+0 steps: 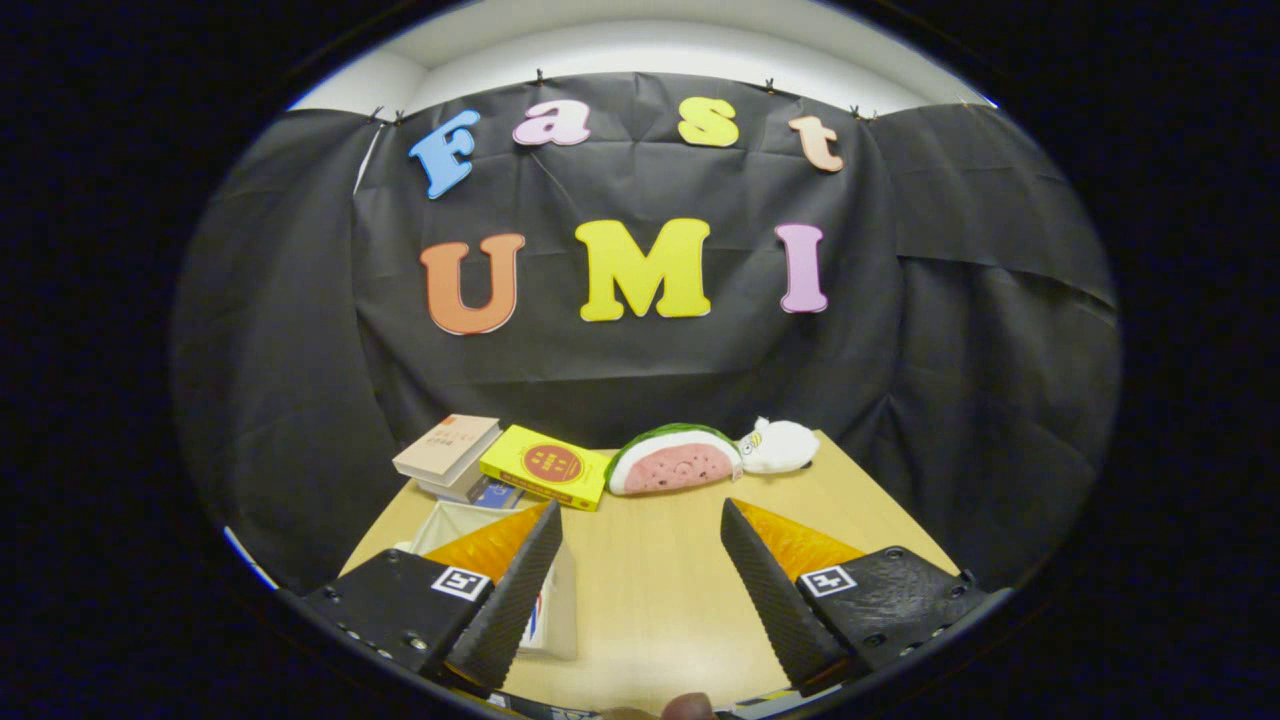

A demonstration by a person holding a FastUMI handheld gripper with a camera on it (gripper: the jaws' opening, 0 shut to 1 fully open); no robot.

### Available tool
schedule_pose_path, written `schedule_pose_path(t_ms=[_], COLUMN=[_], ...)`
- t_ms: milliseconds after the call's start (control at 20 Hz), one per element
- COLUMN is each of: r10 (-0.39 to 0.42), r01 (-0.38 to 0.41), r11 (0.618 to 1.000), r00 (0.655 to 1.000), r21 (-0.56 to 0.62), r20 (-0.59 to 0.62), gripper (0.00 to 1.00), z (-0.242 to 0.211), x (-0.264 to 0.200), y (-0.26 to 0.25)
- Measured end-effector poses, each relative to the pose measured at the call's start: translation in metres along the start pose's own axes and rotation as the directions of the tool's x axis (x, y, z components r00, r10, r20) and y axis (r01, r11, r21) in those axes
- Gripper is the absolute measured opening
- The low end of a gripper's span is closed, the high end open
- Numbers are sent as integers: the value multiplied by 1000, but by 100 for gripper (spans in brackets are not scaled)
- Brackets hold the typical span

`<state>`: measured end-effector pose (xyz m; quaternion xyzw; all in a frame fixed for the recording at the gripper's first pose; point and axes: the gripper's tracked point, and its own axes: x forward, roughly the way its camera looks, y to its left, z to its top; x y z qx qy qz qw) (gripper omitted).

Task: Open the storage box then place both shoes into the box .Put the left shoe in first, then the right shoe, with the right side of both shoes facing outward in a uniform manner.

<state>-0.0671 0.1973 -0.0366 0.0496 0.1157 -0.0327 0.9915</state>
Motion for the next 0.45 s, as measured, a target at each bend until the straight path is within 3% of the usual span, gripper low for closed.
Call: schedule_pose_path(t_ms=[450], r10=[8], r01=[-11], r11=[999], r00=[995], r21=[32], r20=[95], gripper=[96], z=[-9], x=[-12], y=[-14])
